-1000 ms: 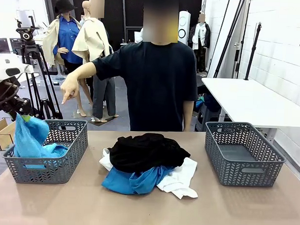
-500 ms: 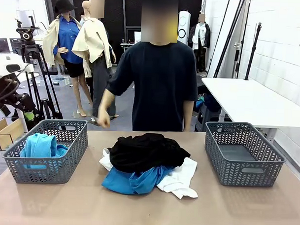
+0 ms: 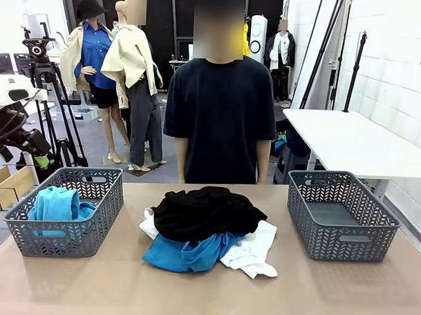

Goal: Sort the tops and bottoms.
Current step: Lift clothes from the center of the table with your right hand.

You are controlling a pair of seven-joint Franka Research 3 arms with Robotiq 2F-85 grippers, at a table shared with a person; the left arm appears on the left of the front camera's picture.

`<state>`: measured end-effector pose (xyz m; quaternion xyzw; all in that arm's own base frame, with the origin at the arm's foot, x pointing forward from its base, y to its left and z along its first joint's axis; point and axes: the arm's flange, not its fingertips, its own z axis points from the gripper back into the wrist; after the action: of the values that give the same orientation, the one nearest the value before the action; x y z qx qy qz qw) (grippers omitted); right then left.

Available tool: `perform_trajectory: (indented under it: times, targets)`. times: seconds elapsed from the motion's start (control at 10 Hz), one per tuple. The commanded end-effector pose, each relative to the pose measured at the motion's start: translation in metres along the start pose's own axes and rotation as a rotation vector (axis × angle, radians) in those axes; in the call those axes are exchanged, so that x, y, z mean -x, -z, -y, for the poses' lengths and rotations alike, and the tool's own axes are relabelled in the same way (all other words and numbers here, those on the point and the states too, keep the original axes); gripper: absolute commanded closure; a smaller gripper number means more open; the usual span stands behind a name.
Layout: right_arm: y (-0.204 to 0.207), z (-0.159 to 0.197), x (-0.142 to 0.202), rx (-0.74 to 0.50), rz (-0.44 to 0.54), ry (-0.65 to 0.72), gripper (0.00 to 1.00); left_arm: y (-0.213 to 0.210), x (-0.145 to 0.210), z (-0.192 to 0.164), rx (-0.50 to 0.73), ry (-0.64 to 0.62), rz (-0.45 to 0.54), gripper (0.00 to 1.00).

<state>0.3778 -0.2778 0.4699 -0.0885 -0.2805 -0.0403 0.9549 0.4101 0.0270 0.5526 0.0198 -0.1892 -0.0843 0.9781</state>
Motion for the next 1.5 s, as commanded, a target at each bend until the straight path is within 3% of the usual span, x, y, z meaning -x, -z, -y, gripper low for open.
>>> perform_trajectory:
  times: [0.0, 0.9, 1.1, 1.4]
  targets:
    - [0.002, 0.002, 0.000, -0.006, 0.002, 0.005, 0.00, 0.002, 0.001, 0.000, -0.006, 0.002, 0.007, 0.00]
    - [0.000, 0.000, 0.000, 0.000, 0.000, 0.000, 0.00, 0.000, 0.000, 0.000, 0.000, 0.000, 0.000, 0.00]
    - [-0.024, -0.055, -0.058, -0.084, 0.126, -0.106, 0.00, 0.000, -0.010, -0.028, -0.025, -0.056, 0.043, 0.00]
    - [-0.105, -0.161, -0.143, -0.259, 0.343, -0.283, 0.00, -0.001, -0.016, -0.094, -0.135, -0.296, 0.098, 0.00]
